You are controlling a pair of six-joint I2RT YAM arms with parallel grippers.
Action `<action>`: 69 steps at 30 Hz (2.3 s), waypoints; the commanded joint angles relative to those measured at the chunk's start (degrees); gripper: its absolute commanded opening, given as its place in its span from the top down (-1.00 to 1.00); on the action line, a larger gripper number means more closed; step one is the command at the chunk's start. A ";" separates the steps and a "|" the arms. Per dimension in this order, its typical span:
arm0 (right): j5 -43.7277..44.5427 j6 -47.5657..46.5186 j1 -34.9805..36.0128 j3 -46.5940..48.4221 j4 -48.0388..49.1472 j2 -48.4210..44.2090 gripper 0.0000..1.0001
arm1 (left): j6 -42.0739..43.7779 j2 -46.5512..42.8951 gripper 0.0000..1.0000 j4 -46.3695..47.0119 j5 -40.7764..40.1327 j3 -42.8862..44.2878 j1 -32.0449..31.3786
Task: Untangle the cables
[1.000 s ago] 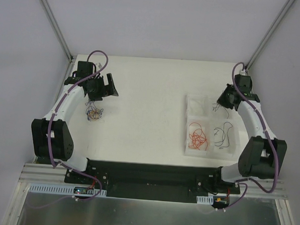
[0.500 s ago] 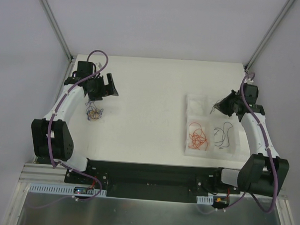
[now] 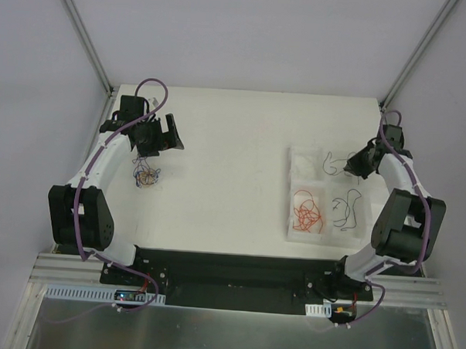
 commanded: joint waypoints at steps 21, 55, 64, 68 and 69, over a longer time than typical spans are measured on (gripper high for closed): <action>12.85 -14.66 6.98 9.75 -8.71 1.56 0.54 | -0.10 -2.24 -0.93 1.37 3.10 -0.89 -0.37; 12.49 -14.66 1.35 8.78 -10.99 1.62 0.09 | -1.07 -3.11 -0.90 2.86 8.20 -1.42 -0.37; 11.26 -14.31 2.23 6.23 -8.19 3.64 0.17 | -1.16 -2.85 -0.90 3.04 8.37 -1.42 -0.46; 9.77 -13.52 3.89 5.79 -5.64 6.10 0.21 | -1.07 -2.76 -0.90 3.04 7.93 -1.51 -0.37; 9.59 -13.17 4.51 5.79 -4.94 6.80 0.23 | -1.07 -2.76 -0.90 3.04 7.76 -1.59 -0.37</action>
